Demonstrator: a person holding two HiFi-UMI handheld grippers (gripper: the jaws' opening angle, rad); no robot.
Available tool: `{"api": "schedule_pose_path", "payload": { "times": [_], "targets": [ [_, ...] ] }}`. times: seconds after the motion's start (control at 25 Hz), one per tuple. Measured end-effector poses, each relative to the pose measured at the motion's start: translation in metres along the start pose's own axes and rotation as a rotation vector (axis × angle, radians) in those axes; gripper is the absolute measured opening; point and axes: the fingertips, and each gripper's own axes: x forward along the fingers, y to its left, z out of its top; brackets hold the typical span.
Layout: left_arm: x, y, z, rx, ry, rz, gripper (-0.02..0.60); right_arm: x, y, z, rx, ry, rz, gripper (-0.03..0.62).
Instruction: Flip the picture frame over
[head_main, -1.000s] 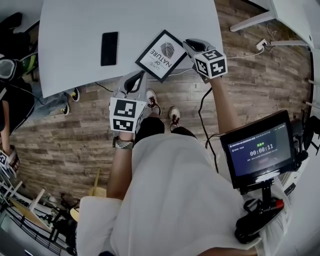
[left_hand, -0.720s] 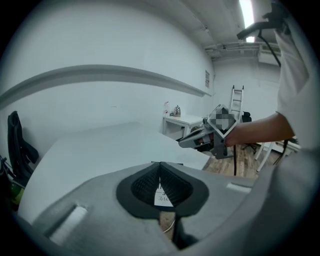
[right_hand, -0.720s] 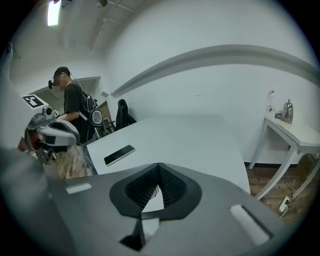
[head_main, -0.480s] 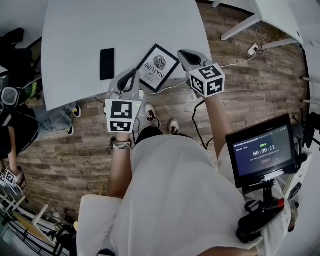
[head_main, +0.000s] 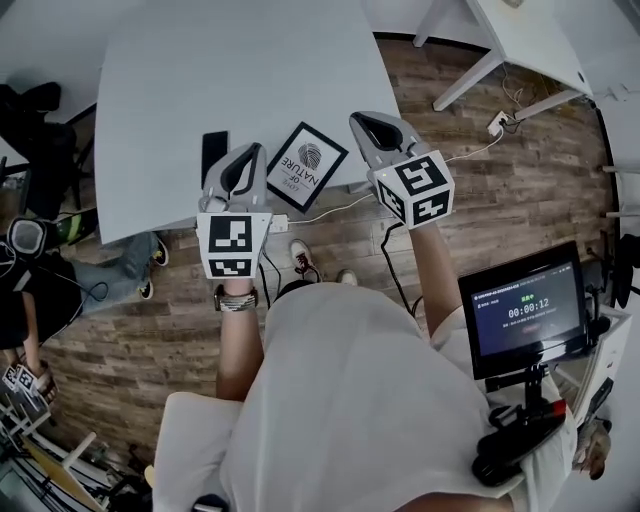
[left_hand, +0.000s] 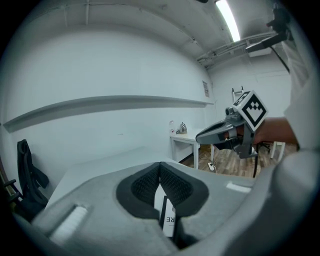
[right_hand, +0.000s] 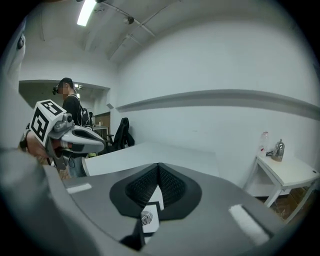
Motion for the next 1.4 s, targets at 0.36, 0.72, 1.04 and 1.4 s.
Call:
{"api": "schedule_pose_path", "payload": {
  "times": [0.36, 0.72, 1.04, 1.4],
  "targets": [
    [-0.037, -0.037, 0.088, 0.069, -0.143, 0.044, 0.006, -0.089, 0.002, 0.093, -0.060, -0.209, -0.012, 0.003],
    [-0.056, -0.031, 0.123, 0.099, -0.211, 0.071, 0.006, -0.108, 0.016, 0.141, -0.124, -0.302, -0.004, 0.003],
    [-0.063, -0.033, 0.149, 0.128, -0.255, 0.083, 0.006, -0.111, 0.022, 0.155, -0.145, -0.315, 0.003, 0.002],
    [-0.055, -0.036, 0.147, 0.128, -0.257, 0.071, 0.006, -0.112, 0.012, 0.148, -0.147, -0.297, -0.027, 0.002]
  ]
}}
